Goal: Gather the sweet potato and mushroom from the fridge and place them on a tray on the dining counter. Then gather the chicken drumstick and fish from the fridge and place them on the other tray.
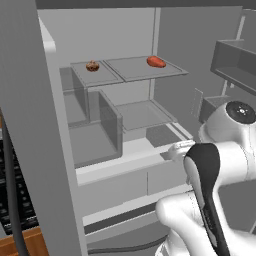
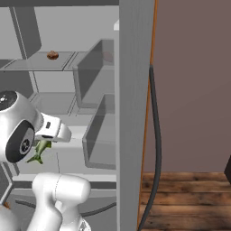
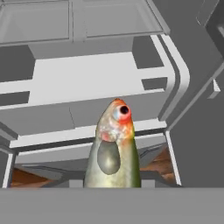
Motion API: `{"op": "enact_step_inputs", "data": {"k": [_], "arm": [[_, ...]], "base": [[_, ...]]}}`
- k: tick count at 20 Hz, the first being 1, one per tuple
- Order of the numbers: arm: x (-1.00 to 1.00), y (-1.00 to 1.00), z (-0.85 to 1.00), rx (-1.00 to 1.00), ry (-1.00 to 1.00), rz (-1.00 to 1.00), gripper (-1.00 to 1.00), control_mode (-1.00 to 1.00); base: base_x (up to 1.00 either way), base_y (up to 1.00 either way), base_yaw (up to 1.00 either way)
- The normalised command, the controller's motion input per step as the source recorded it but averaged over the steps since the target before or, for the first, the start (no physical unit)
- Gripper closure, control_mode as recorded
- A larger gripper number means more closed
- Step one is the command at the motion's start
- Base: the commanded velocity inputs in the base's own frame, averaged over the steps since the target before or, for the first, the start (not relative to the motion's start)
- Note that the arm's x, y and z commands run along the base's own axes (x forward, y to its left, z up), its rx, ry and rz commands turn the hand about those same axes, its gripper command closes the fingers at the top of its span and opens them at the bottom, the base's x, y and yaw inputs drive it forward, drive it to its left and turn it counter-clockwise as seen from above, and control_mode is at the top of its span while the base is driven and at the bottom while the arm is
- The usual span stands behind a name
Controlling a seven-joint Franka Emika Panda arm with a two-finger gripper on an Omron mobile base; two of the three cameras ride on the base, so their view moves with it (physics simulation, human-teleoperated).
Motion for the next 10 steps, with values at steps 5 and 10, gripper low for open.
{"op": "enact_step_inputs", "data": {"k": [5,10], "arm": [[-0.81,0.00,0.59,0.00,0.00,0.00,1.00,-1.00],[-0.69,0.00,0.54,0.00,0.00,0.00,1.00,-1.00]], "base": [[0.00,0.00,0.00],[0.00,0.00,0.00]]}}
